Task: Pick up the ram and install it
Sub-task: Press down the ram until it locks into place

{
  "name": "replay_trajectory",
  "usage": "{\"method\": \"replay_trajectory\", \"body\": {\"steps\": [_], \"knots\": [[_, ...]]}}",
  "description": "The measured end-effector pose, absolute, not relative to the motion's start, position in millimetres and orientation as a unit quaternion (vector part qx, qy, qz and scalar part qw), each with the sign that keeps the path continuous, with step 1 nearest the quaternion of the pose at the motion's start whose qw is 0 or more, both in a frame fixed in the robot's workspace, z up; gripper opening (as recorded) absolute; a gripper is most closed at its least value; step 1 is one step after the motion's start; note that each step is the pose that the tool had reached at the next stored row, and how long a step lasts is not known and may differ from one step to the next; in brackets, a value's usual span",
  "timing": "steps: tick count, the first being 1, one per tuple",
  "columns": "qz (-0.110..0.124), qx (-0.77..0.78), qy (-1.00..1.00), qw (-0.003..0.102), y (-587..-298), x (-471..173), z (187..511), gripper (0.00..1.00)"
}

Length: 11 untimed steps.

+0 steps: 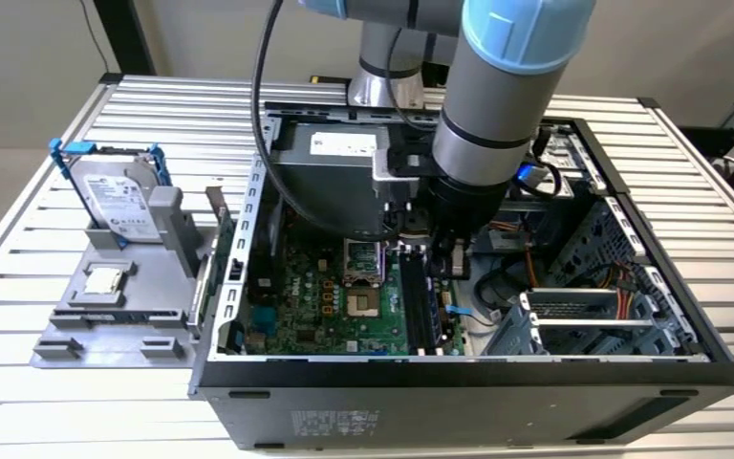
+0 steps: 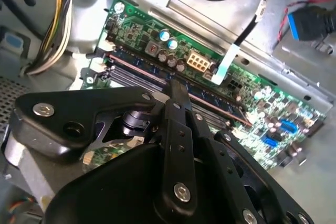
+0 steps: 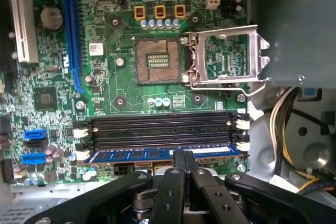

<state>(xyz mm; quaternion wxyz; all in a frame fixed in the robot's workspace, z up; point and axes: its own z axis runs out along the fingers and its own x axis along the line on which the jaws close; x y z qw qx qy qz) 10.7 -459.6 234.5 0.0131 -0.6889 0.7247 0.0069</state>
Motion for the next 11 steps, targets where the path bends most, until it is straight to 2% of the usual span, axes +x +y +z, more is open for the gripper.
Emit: {"method": "replay_trajectory", "body": {"steps": [11], "knots": [[0.007, -0.703, 0.711, 0.013, -471, 11, 230, 0.00]]}}
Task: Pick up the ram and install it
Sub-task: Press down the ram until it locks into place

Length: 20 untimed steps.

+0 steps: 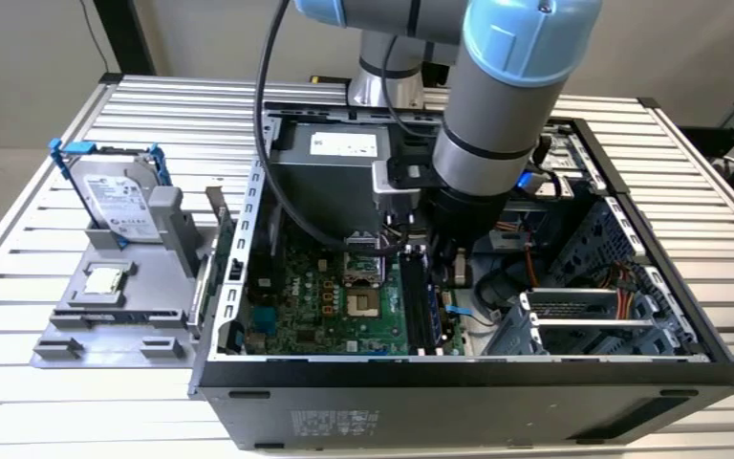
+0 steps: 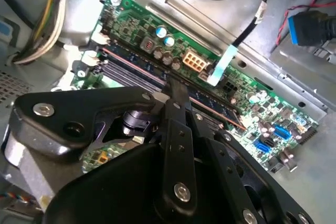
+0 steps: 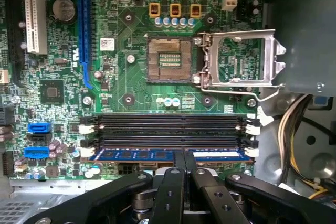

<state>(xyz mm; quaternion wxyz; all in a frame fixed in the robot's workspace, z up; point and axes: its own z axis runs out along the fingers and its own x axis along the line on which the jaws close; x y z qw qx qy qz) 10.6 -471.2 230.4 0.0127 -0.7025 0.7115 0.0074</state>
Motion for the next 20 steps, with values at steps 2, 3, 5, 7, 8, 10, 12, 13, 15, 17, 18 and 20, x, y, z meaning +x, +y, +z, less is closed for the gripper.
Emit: {"method": "replay_trajectory", "body": {"steps": [2, 3, 5, 7, 8, 10, 12, 13, 15, 17, 18, 20], "knots": [[0.007, -0.703, 0.712, 0.013, -473, 11, 227, 0.00], [0.007, -0.702, 0.712, 0.013, -473, 11, 226, 0.00], [0.007, -0.703, 0.712, 0.012, -473, 11, 223, 0.00], [0.007, -0.703, 0.711, 0.012, -473, 11, 219, 0.00], [0.007, -0.703, 0.711, 0.012, -473, 11, 217, 0.00], [0.007, -0.703, 0.712, 0.012, -473, 11, 221, 0.00], [0.008, -0.703, 0.711, 0.013, -472, 11, 228, 0.00], [0.007, -0.703, 0.712, 0.013, -473, 11, 234, 0.00], [0.007, -0.703, 0.712, 0.013, -473, 11, 242, 0.00], [0.007, -0.703, 0.712, 0.013, -473, 11, 252, 0.00], [0.007, -0.703, 0.711, 0.013, -473, 11, 256, 0.00], [0.007, -0.703, 0.712, 0.013, -473, 11, 265, 0.00]]}}
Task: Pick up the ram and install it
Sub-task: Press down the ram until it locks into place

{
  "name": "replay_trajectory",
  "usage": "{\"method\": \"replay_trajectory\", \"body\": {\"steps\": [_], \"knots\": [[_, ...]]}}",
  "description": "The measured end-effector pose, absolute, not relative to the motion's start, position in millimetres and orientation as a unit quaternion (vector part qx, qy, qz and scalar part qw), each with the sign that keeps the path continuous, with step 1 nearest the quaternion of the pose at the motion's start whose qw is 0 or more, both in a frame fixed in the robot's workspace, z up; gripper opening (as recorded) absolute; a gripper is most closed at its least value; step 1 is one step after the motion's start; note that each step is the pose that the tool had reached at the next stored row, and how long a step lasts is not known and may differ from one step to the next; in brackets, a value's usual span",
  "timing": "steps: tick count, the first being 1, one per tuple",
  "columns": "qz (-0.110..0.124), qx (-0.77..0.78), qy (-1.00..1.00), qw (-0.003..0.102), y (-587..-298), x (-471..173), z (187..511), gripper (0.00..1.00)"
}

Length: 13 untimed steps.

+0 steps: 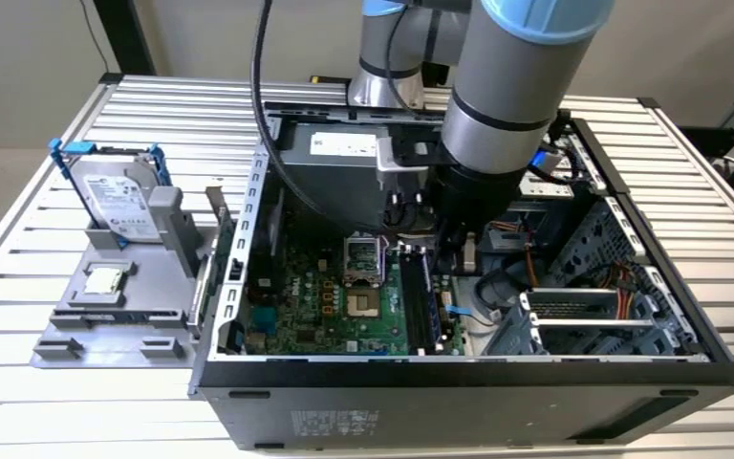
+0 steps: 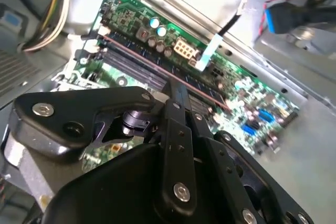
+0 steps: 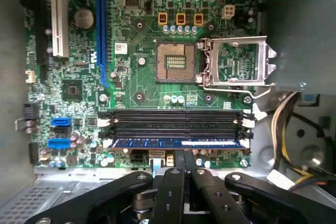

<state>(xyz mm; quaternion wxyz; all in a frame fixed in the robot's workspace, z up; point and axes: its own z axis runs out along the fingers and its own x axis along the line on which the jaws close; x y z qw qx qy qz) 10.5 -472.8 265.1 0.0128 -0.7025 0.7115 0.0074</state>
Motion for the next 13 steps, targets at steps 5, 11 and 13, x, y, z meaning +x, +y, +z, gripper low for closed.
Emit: {"method": "replay_trajectory", "body": {"steps": [5, 11, 13], "knots": [[0.007, -0.703, 0.712, 0.013, -473, 11, 288, 0.00], [0.008, -0.703, 0.711, 0.013, -473, 11, 289, 0.00], [0.008, -0.703, 0.711, 0.013, -473, 11, 289, 0.00]]}}
